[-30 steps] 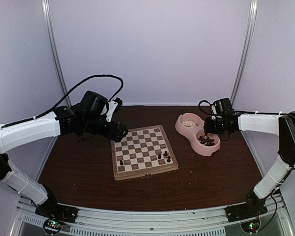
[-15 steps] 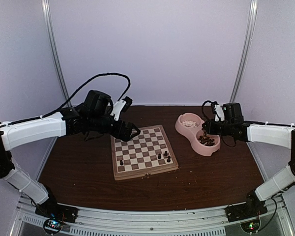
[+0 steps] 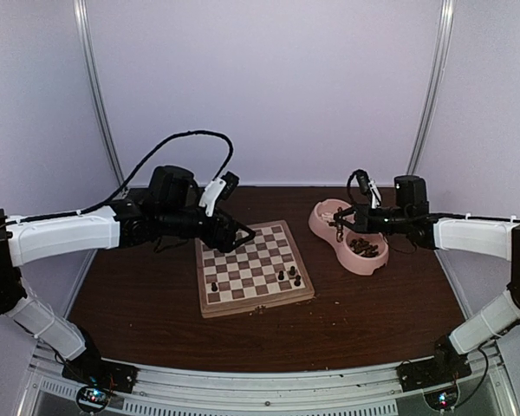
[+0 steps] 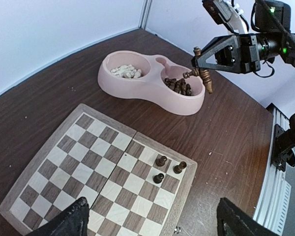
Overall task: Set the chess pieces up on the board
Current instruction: Pick up the chess pile from the storage box, then pass from the right arm to the left
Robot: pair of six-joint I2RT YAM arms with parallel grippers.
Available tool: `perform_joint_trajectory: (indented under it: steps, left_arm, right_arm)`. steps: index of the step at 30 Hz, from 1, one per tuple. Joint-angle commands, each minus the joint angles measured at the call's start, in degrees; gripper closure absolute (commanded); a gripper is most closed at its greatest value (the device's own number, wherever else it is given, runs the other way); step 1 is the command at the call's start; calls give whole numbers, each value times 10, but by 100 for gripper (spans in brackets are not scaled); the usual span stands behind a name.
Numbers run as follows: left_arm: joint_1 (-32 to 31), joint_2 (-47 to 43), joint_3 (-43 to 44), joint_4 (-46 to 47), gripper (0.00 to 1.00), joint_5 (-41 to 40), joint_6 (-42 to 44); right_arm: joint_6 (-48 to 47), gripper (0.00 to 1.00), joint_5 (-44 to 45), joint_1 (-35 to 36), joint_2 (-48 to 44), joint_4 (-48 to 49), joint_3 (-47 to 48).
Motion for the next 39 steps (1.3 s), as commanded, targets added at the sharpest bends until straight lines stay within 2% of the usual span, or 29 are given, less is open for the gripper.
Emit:
perform_joint_trajectory:
  steps: [1, 7, 10, 21, 31, 39]
  left_arm:
    - [4, 6, -44, 154, 12, 45, 83]
    - [4, 18, -164, 449, 14, 102, 182]
    - [4, 39, -193, 548, 16, 154, 220]
    - [3, 63, -193, 610, 25, 190, 248]
    - [2, 81, -190, 646, 32, 236, 256]
    - [-1, 86, -185, 637, 35, 228, 262]
  right_arm:
    - [52, 90, -114, 26, 7, 48, 26]
    - [118, 91, -157, 74, 2, 90, 42]
    - [161, 91, -185, 98, 6, 125, 53]
    - [196, 91, -242, 178, 49, 146, 107]
    - [308, 92, -254, 192, 107, 305, 115]
    - [311, 95, -250, 193, 126, 309, 127]
